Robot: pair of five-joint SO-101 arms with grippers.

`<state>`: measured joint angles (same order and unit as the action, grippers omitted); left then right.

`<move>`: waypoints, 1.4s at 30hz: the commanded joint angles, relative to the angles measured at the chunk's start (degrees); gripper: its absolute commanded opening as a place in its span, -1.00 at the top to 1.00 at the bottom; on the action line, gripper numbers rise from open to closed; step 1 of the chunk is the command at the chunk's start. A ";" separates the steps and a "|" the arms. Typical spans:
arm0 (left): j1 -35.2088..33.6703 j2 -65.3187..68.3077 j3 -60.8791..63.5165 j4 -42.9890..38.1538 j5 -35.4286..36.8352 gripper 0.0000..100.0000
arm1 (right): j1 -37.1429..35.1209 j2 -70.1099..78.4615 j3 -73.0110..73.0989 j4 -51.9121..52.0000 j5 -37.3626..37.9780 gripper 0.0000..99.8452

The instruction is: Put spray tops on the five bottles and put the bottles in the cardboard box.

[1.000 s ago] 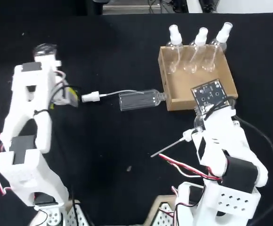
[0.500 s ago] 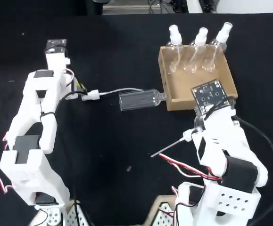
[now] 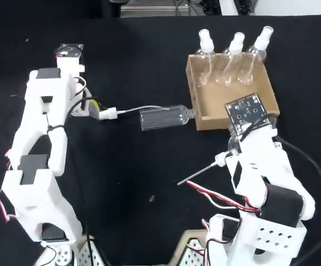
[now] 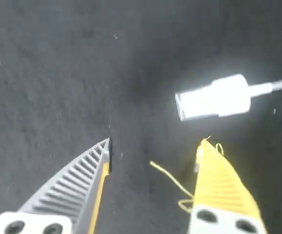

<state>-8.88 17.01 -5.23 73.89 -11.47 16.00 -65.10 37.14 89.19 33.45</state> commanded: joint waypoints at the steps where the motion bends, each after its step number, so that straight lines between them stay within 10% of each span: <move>1: 2.15 1.58 -3.82 2.73 -6.15 0.48 | 0.70 -0.92 -0.75 -0.18 0.35 0.98; 22: -1.19 21.71 -27.56 -5.45 14.59 0.48 | 0.70 -0.92 -0.48 -0.18 0.35 0.98; 33: -0.57 25.58 -49.27 12.31 35.25 0.47 | 0.97 -0.92 -0.48 -0.18 2.46 0.98; 42: 4.79 33.05 -57.01 7.56 44.22 0.47 | 0.88 -0.92 -0.48 -0.18 2.37 0.98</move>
<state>-6.42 48.75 -58.07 84.09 31.34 16.00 -65.10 37.14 89.19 35.38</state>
